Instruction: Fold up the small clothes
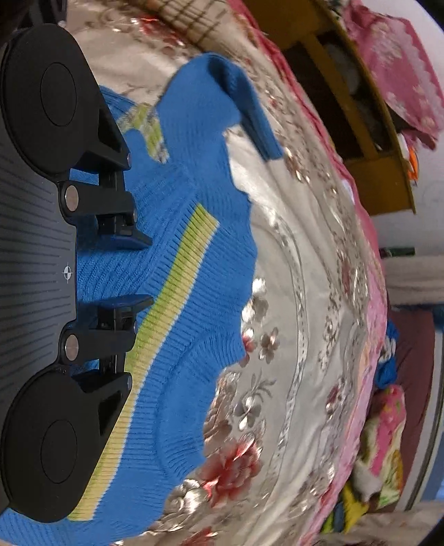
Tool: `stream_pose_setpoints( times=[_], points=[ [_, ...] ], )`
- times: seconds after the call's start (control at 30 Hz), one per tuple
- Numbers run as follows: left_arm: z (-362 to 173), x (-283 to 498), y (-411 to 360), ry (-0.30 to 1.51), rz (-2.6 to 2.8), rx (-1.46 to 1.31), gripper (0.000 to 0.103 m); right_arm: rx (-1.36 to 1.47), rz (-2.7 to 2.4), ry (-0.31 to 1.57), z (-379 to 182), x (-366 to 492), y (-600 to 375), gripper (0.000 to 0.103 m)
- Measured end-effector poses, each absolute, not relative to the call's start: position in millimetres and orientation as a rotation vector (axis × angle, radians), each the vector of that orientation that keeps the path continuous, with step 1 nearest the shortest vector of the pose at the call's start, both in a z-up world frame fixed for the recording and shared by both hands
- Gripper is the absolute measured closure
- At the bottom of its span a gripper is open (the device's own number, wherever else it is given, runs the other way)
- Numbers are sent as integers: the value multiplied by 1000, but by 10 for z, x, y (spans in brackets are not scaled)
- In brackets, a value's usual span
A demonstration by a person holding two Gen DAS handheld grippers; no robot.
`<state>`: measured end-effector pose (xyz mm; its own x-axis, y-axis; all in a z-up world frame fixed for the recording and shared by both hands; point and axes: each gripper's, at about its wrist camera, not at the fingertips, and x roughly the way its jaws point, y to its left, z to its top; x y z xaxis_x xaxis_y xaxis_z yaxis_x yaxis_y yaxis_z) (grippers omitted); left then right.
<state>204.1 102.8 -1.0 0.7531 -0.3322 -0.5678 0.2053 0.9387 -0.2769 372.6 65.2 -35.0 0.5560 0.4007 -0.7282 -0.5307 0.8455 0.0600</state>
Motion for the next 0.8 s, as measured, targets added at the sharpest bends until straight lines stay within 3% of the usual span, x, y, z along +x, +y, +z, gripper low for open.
stream_pose_setpoints(
  times=[0.2,0.53,0.6,0.7,0.8],
  points=[
    [94,2084,936,568,-244,-105,53,-161,517,811,-345,3823,624,76],
    [10,2585,1010,556,-208,-143,48,-229,675,819,-391,3790,816,65],
    [-39,2632,1051,568,-201,-165,48,-234,681,824,-387,3808,816,72],
    [-117,2699,1084,602,-204,-180,48,-239,663,815,-369,3805,811,93],
    [-110,2693,1055,601,-203,-159,48,-202,626,794,-318,3826,780,97]
  ],
)
